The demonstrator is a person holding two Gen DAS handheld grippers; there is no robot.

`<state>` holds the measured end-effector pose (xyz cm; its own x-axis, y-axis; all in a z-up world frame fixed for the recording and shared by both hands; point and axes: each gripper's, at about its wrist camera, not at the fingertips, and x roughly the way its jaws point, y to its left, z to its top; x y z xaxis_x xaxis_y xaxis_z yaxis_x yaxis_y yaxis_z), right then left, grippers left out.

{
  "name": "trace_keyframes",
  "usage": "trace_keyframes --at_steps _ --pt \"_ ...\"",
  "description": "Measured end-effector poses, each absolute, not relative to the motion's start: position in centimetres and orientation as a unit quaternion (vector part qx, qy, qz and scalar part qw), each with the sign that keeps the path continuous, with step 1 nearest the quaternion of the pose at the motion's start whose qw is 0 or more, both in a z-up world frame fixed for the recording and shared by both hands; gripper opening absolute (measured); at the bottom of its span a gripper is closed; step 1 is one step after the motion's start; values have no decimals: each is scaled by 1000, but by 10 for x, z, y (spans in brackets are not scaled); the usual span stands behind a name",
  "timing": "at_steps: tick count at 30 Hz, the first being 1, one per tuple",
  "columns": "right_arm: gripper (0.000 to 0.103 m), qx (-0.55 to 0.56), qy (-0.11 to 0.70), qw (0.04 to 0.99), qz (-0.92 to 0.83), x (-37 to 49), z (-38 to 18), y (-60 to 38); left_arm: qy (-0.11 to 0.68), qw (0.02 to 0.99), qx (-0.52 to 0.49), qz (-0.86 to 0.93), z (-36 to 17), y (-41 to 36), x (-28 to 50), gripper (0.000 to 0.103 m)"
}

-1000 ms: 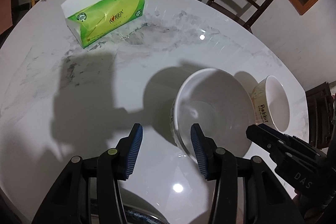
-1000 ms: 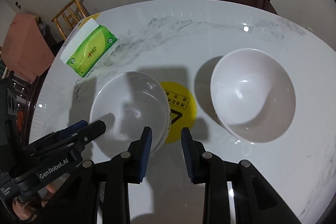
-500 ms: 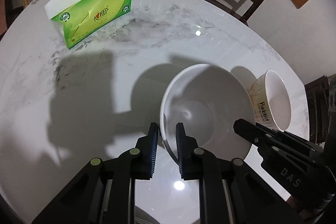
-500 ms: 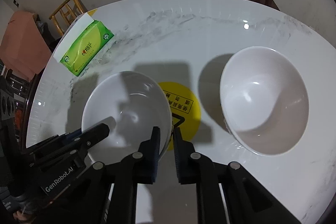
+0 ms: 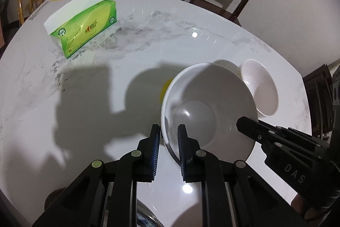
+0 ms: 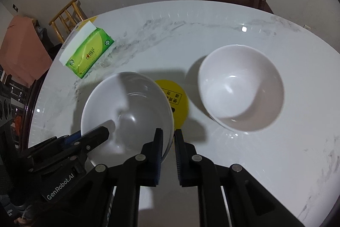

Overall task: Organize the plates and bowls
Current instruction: 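Lift the white blue-banded bowl and carry it toward the pink bowl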

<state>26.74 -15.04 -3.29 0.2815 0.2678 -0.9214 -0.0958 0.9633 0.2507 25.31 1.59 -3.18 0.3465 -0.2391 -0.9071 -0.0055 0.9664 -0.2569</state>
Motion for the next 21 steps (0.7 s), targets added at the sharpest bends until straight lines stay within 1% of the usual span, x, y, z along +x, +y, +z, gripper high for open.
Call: trace_keyframes --at_steps 21 --pt "11 85 547 829 80 170 38 -207 555 819 -75 -124 23 -41 171 15"
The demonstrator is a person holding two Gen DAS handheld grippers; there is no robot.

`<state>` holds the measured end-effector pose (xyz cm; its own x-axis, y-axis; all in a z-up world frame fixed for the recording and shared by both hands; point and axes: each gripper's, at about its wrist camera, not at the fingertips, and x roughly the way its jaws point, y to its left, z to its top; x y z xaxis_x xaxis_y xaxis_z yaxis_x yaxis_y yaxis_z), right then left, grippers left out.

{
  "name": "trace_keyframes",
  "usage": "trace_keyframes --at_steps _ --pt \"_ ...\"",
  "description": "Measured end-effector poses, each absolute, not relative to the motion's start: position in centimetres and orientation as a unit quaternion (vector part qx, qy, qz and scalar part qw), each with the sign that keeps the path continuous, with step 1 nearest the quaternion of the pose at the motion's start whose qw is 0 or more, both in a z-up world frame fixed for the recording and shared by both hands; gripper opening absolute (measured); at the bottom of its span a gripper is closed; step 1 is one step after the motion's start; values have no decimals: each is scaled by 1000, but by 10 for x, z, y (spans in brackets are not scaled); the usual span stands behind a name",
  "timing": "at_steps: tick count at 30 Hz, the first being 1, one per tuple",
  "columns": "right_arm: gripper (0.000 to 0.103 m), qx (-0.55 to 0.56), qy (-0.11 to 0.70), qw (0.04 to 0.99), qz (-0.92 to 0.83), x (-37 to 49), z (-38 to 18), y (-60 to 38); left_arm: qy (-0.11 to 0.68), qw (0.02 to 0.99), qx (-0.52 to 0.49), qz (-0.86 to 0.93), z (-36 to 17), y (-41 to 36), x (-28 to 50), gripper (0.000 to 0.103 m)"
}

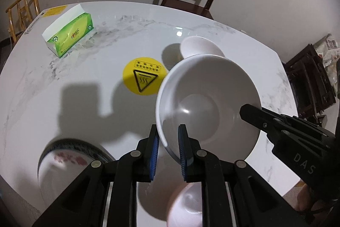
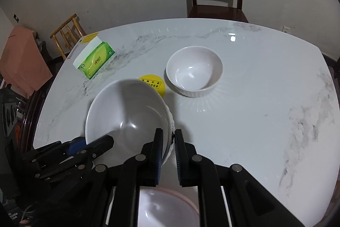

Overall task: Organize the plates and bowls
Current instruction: 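Lift the white blue-banded bowl and carry it toward the pink bowl, then lower the white bowl into the pink bowl with both grippers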

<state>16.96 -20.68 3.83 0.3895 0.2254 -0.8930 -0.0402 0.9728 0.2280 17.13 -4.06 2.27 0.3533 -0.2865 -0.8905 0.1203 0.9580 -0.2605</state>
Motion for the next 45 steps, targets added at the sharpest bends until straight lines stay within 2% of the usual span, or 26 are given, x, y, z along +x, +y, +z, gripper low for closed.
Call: trace_keyframes --at_steps 12,24,36,45 --pt "11 102 543 830 76 93 49 -224 557 815 -55 -146 35 -51 106 15" --pt "11 119 569 811 69 32 18 -229 582 799 -30 -149 13 -59 60 15" --pt "12 123 600 788 60 28 -20 -231 612 779 -11 -137 -22 -70 57 15" --pt "14 111 603 788 59 33 -24 -226 606 784 8 -134 -23 -74 58 15"
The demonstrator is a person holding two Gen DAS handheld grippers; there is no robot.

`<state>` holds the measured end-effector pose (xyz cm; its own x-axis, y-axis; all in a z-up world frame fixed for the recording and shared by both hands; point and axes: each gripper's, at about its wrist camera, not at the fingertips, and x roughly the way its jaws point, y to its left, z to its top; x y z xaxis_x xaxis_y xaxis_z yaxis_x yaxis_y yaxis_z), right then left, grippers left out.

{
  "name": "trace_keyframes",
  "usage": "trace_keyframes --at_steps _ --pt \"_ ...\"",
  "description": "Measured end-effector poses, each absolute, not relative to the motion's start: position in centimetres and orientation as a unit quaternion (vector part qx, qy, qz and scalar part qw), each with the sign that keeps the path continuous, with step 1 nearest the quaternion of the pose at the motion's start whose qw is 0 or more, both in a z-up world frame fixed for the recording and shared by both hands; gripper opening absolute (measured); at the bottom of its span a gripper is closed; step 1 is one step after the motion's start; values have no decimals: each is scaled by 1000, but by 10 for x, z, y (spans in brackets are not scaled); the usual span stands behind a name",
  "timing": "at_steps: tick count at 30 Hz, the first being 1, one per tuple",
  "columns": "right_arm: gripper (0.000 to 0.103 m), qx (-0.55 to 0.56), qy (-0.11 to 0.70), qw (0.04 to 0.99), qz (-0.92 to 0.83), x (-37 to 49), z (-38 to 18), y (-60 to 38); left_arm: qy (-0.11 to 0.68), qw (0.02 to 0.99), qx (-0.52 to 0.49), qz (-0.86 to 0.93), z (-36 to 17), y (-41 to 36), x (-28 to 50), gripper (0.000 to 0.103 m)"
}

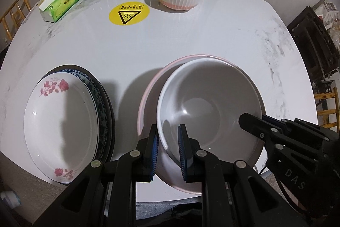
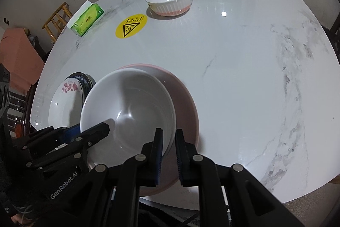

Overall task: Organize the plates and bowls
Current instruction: 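Lower the white bowl into the pink bowl with both grippers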

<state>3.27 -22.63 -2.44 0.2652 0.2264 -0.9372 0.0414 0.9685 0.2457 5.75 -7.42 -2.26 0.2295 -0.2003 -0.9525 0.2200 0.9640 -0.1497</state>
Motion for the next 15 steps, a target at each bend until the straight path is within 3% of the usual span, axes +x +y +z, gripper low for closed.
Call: trace_keyframes --at_steps 15 --pt "16 101 606 787 58 34 -25 -221 601 788 12 -131 -19 -76 60 28"
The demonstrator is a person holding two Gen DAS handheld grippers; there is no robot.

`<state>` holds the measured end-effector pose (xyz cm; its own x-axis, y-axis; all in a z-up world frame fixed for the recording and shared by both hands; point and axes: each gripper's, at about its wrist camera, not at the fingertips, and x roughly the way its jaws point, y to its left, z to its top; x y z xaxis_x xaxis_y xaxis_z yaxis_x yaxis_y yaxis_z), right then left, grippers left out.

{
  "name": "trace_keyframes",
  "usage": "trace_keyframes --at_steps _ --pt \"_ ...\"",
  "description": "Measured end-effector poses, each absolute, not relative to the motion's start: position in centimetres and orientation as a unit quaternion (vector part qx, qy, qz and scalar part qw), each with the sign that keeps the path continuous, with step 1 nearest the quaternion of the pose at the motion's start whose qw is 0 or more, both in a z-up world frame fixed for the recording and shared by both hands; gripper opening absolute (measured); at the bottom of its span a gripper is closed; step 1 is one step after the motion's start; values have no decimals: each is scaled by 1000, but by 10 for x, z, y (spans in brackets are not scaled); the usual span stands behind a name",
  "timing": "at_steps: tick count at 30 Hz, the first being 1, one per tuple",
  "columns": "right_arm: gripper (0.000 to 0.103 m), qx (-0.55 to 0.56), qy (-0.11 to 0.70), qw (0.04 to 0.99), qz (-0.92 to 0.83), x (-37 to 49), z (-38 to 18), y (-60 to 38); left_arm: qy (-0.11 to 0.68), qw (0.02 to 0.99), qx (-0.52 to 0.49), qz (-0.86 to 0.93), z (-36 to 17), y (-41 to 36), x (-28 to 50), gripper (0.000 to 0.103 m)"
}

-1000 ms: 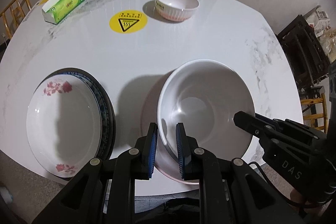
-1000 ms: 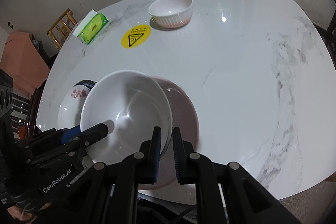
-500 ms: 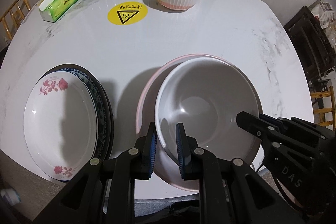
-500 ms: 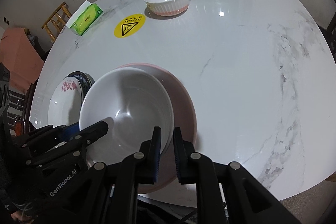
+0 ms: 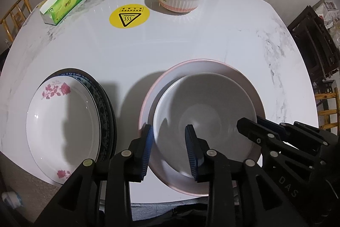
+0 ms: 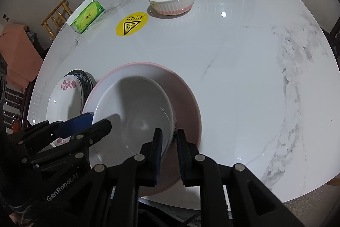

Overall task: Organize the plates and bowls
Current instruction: 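Lower the white bowl into the pink bowl with both grippers, then open both grippers and withdraw from the nested bowls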

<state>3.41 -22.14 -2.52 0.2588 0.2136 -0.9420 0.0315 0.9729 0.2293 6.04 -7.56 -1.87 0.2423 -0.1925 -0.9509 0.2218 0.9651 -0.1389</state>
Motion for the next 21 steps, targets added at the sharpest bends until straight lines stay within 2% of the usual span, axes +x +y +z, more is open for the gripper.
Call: trace_keyframes --at_steps 8,10,17,21 --pt "16 104 605 788 56 34 -24 -226 595 792 10 -137 -15 -76 60 30" --pt "16 102 605 788 55 34 -24 -226 593 793 10 -139 -14 -77 60 34" --pt "18 99 599 793 52 34 -21 -227 583 800 9 -139 -11 -76 59 37" --pt "18 90 589 802 47 35 -18 -228 572 807 3 -146 -8 -76 59 43"
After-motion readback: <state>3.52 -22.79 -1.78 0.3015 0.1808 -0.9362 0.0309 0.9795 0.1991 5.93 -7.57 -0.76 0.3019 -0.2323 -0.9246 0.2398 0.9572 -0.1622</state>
